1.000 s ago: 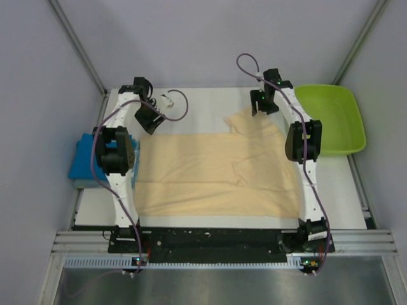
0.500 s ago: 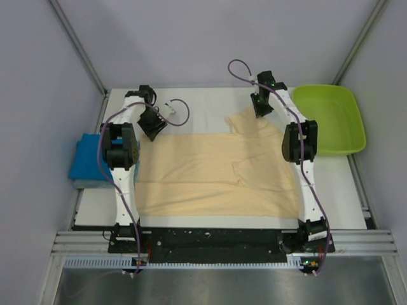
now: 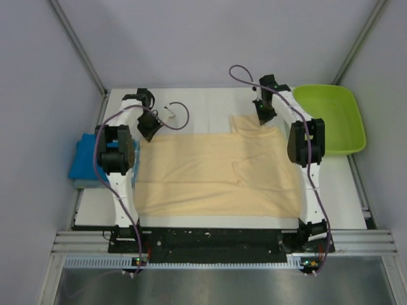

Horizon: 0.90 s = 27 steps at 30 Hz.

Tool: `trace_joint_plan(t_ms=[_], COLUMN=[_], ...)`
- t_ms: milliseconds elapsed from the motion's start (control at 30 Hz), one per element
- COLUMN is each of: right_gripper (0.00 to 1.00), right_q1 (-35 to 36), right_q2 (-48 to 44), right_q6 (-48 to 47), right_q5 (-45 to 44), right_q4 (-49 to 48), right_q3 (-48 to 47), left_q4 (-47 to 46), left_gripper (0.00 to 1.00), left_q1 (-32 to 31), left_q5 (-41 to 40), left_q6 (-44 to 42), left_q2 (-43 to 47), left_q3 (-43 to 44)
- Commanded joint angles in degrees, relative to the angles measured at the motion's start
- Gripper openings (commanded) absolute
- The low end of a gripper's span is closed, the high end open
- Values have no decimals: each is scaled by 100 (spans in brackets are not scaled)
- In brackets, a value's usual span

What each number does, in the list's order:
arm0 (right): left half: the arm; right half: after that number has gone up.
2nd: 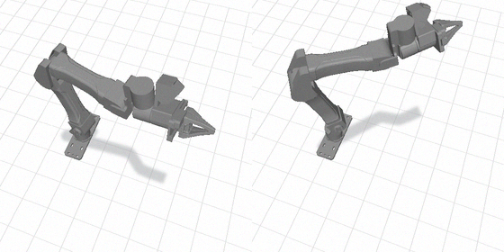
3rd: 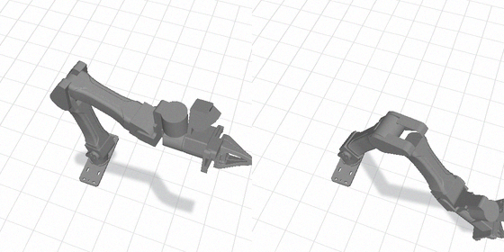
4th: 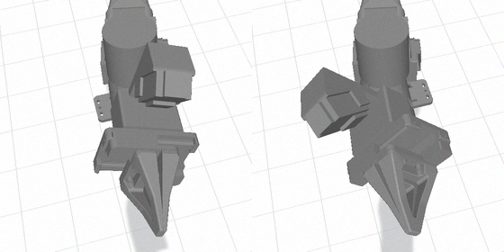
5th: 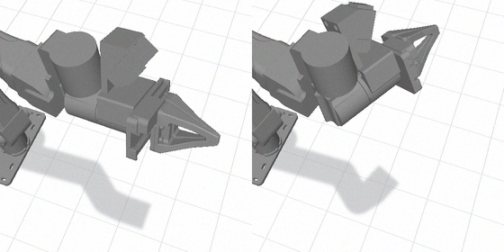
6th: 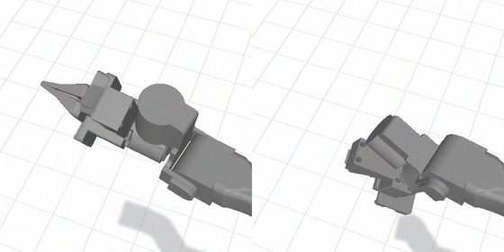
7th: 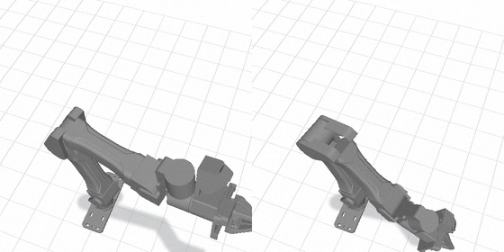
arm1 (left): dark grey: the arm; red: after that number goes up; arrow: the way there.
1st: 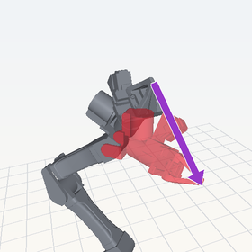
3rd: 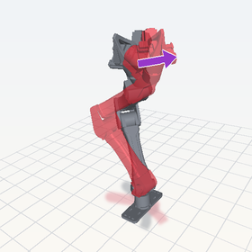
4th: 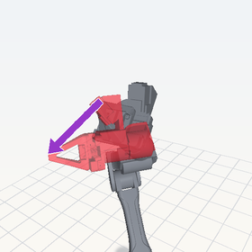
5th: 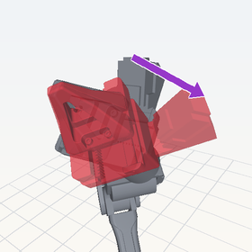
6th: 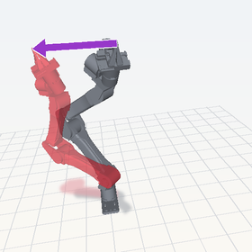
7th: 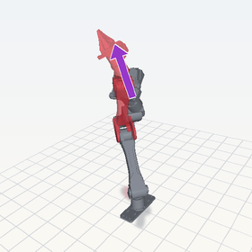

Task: Fold and stack the t-shirts
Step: Grap the side of the flattened tshirt furthest away from the robot with both arms, then fold the other side of the tshirt into a rectangle

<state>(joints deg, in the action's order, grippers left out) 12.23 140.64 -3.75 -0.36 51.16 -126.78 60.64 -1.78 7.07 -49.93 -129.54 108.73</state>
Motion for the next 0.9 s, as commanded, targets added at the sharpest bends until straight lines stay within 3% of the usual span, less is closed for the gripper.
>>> trace_joint_plan(t_ms=[0,233,400,567,733,867], right_gripper=[0,0,0,0,0,0], right_q1=[43,43,60,60,43,52], right_q2=[-1292,-2592,-3988,-5220,-5863,-5794], right_q6=[181,540,770,1077,1596,1737], right_q5=[211,-94,-79,297,257,422], right_q4=[-106,-229,-220,60,184,123], right_q3=[679,2076,3744,5433,6524,6851], left_q4=[-659,-299,-219,-238,-201,-527], left_gripper=[0,0,0,0,0,0], left_q1=[38,38,29,38,29,38], left_q5=[154,286,480,32,-285,-548], left_q6=[-69,124,-60,-245,-429,-500], left_q2=[1087,1597,2414,3109,3399,3269], left_q3=[-650,-694,-1809,-2996,-3779,-4158])
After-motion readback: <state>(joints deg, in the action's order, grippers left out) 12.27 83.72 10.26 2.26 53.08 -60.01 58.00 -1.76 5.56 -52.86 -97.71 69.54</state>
